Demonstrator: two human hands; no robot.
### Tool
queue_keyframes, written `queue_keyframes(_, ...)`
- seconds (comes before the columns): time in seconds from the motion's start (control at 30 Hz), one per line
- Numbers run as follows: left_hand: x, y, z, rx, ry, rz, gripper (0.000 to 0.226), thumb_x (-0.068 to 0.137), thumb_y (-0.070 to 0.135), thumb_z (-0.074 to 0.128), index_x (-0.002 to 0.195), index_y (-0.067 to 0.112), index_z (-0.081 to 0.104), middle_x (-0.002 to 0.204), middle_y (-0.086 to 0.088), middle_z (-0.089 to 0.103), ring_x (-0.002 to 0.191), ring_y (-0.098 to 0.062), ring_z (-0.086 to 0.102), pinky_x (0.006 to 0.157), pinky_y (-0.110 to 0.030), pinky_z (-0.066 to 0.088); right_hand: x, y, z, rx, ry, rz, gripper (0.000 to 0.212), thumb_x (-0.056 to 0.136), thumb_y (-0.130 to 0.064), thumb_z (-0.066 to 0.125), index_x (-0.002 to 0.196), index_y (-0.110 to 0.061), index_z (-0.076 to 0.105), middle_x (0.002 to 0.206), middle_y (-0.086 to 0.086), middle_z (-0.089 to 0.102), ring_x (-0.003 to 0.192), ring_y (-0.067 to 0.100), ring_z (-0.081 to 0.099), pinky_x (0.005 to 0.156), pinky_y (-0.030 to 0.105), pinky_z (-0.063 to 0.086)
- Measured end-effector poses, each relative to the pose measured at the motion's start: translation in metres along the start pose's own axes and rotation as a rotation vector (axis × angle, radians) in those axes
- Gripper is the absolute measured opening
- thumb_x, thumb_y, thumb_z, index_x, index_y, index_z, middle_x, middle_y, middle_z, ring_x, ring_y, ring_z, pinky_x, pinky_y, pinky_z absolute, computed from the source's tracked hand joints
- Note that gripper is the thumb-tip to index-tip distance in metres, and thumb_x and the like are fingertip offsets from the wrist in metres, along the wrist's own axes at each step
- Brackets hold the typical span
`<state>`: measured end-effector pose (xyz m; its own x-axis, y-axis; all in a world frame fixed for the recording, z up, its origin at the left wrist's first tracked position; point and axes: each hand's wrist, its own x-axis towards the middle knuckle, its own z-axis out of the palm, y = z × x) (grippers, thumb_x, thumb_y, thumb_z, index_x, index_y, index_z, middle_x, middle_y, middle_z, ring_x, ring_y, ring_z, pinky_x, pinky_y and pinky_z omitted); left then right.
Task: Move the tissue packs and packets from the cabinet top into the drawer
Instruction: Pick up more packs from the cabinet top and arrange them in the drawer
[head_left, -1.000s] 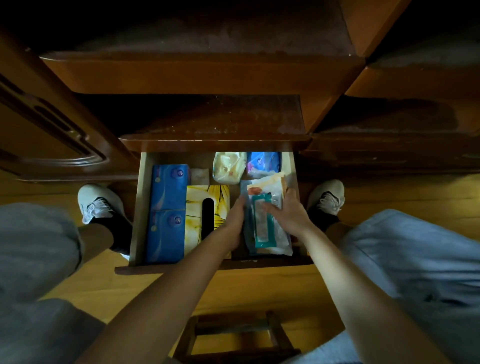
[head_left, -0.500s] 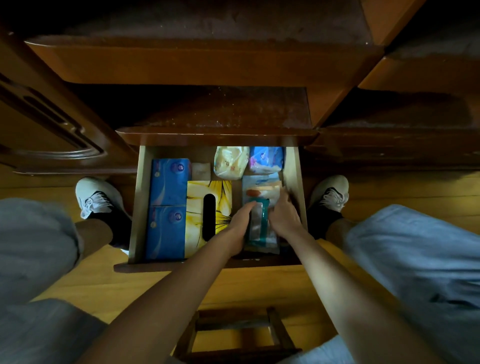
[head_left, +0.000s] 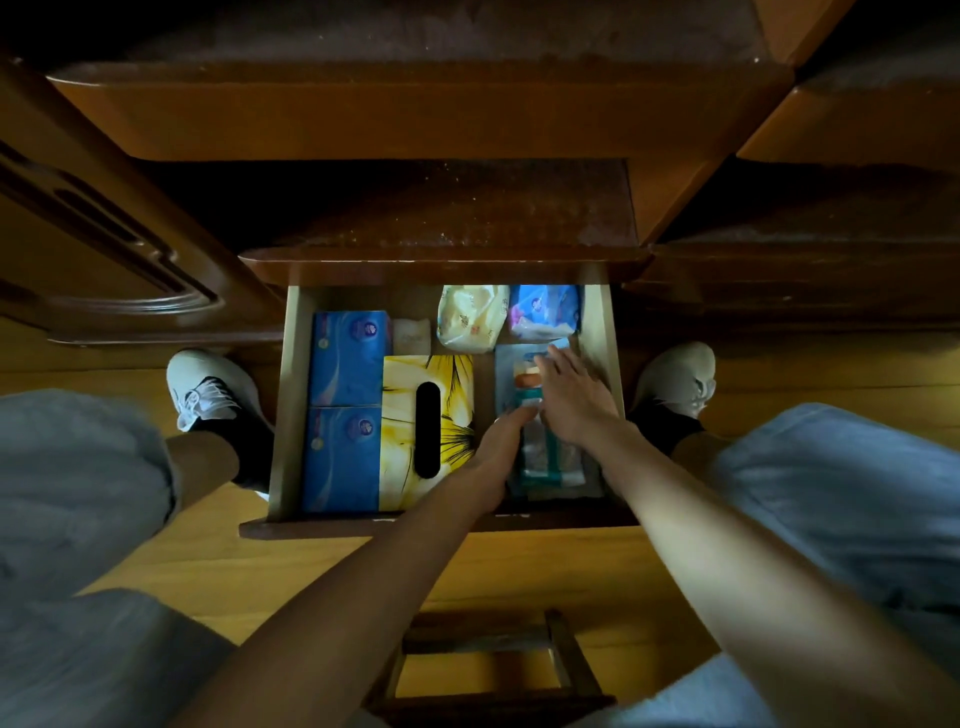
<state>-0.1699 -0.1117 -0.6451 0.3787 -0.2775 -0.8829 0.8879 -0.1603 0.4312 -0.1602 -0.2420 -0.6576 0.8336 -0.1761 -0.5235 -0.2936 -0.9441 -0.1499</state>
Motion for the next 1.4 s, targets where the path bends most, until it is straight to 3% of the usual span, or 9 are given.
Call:
queue_keyframes(0.2,0.006,0.01,-0.002,0.08,-0.017,0.002,0.035,0.099,0.041,0.058,0.117,0.013,0.069,0.12,-0.013,0.073,0.111,-0.029,0.068,0.105,-0.045,0.05,0.033,-0.001,0.0,-0.109,-0.039,-0.004,0.074,0.092,-0.029,0.065,0.154,-0.014,0.027,0.156,0.015,0.035,0.142,0.034,0.032,0.115,0.049,0.031)
queue_keyframes(0.37,0.009,0.004,-0.001,0.095,-0.016,-0.043,0.047,0.101,0.047,0.052,0.134,0.014,0.061,0.129,-0.013,0.068,0.117,-0.029,0.065,0.108,-0.046,0.048,0.04,0.001,0.003,-0.102,-0.037,-0.022,0.088,0.086,-0.031,0.069,0.157,-0.017,0.019,0.161,0.011,0.023,0.147,0.033,0.021,0.12,0.05,0.023)
queue_keyframes(0.53,0.01,0.007,0.009,0.262,0.121,-0.022,0.064,0.102,0.049,0.046,0.158,0.021,0.032,0.156,-0.015,0.037,0.14,-0.035,0.04,0.116,-0.048,0.035,0.038,0.001,-0.002,-0.102,-0.023,-0.017,0.074,0.087,-0.027,0.068,0.15,-0.014,0.033,0.155,0.011,0.038,0.143,0.031,0.034,0.117,0.046,0.032)
queue_keyframes(0.77,0.0,0.007,0.008,0.115,0.005,0.003,0.059,0.101,0.04,0.054,0.151,0.01,0.041,0.14,-0.019,0.058,0.125,-0.036,0.058,0.108,-0.052,0.047,0.024,0.0,-0.001,-0.102,-0.001,0.007,0.059,0.09,-0.026,0.067,0.142,-0.014,0.042,0.146,0.014,0.049,0.135,0.032,0.044,0.114,0.044,0.035)
queue_keyframes(0.87,-0.001,0.024,0.005,0.279,0.037,0.292,0.036,0.101,0.031,0.054,0.131,0.013,0.061,0.12,-0.013,0.07,0.102,-0.025,0.069,0.091,-0.04,0.056,0.025,-0.002,-0.007,0.001,0.078,0.027,0.058,0.095,-0.031,0.061,0.147,-0.017,0.04,0.152,0.011,0.045,0.141,0.03,0.039,0.116,0.044,0.032)
queue_keyframes(1.0,0.004,0.068,-0.021,0.624,0.301,0.621,0.027,0.106,0.027,0.043,0.107,0.02,0.069,0.086,-0.003,0.069,0.064,-0.01,0.059,0.057,-0.027,0.045,0.021,-0.009,-0.013,0.098,0.247,-0.014,0.047,0.095,-0.032,0.061,0.14,-0.022,0.05,0.141,0.006,0.053,0.13,0.025,0.047,0.105,0.042,0.042)
queue_keyframes(1.13,0.025,0.105,-0.061,1.222,0.533,0.617,0.035,0.102,0.03,0.042,0.122,0.019,0.07,0.124,-0.007,0.063,0.119,-0.028,0.053,0.097,-0.044,0.045,0.032,-0.018,-0.02,-0.125,0.351,-0.096,0.039,0.095,-0.034,0.056,0.132,-0.023,0.058,0.15,0.005,0.044,0.138,0.026,0.037,0.109,0.043,0.035)
queue_keyframes(1.27,0.043,0.12,-0.072,1.481,0.353,0.429,0.047,0.103,0.033,0.038,0.141,0.008,0.05,0.144,-0.013,0.045,0.132,-0.033,0.04,0.106,-0.048,0.038,0.053,-0.021,-0.017,-0.122,0.153,-0.06,0.05,0.101,-0.039,0.043,0.144,-0.015,0.051,0.169,0.003,0.016,0.156,0.027,0.001,0.123,0.049,0.01)
queue_keyframes(1.4,0.062,0.122,-0.065,1.466,0.187,0.305,0.06,0.103,0.045,0.036,0.157,0.022,0.027,0.163,-0.011,0.032,0.148,-0.037,0.03,0.118,-0.053,0.029,0.058,-0.009,-0.01,-0.138,0.116,-0.047,0.045,0.101,-0.038,0.042,0.135,-0.014,0.059,0.161,0.001,0.035,0.154,0.026,0.011,0.121,0.05,0.013)
